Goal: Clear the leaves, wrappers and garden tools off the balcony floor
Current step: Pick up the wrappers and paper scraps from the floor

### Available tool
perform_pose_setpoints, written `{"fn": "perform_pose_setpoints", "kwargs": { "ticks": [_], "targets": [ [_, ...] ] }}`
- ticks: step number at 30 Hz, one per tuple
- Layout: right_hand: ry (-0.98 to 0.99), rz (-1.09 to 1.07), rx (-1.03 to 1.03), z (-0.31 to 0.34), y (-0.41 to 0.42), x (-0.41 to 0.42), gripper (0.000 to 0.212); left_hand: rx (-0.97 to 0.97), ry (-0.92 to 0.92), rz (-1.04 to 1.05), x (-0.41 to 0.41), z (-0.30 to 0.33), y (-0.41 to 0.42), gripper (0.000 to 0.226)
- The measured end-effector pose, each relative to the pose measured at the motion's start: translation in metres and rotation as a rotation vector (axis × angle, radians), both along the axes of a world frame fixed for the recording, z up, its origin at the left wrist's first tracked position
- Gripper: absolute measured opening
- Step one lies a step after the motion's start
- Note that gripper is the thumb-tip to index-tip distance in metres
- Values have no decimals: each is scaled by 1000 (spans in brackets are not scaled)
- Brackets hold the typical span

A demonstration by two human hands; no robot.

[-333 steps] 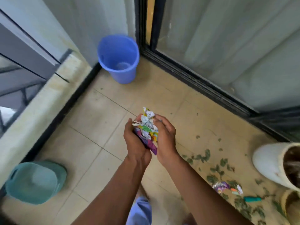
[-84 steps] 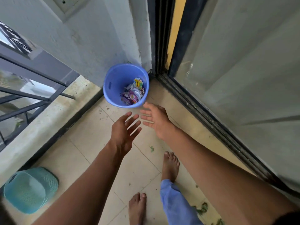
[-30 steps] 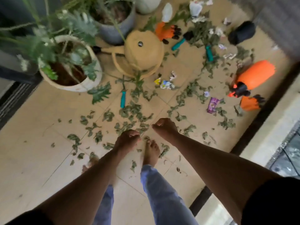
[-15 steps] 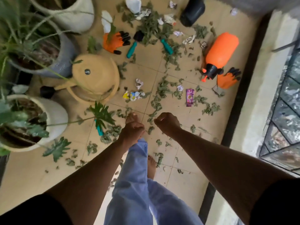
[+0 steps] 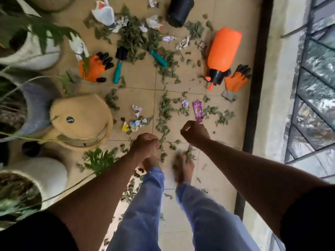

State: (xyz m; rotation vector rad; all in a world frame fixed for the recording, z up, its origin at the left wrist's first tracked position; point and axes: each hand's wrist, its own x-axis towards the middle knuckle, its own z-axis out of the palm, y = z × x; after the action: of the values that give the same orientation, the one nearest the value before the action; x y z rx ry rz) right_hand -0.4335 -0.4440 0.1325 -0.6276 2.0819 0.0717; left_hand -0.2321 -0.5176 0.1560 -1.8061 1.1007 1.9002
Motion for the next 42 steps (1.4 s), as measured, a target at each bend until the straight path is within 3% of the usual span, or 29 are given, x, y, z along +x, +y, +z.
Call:
{"fn": "perform_pose_setpoints", "kwargs": {
  "ticks": [8,12,17,21,24,28,34,38,42],
  "targets": [
    [99,-125,9,-101,21,-59,22,75,23,16,-58,-85,4,16],
    [201,-292,3,-164,39,-83,28,131,35,58,-83,-138,15,17],
    [276,-396,37,-228,45,-106,70,163,8,27,-96,-181,29,24],
    [271,-361,-8,-254,33,-123,63,181,-25,39,-103,-190,35,30],
    [262,-339,-31,-249,22,-139,34,176,-39,46,-108,-181,35,30],
    [205,-337,-123,-217,6,-147,12,226,-28,154,-119,-166,25,39],
    [-50,150,-254,-162,-11,-109,11,280,55,568,-140,-163,5,56],
    [-221,-48,-349,-148,-23,-71,23,290,100,631,-151,-163,9,36],
    [-342,-226,-307,-158,-33,-63,22,230,108,799,-149,-171,11,33]
  ]
}}
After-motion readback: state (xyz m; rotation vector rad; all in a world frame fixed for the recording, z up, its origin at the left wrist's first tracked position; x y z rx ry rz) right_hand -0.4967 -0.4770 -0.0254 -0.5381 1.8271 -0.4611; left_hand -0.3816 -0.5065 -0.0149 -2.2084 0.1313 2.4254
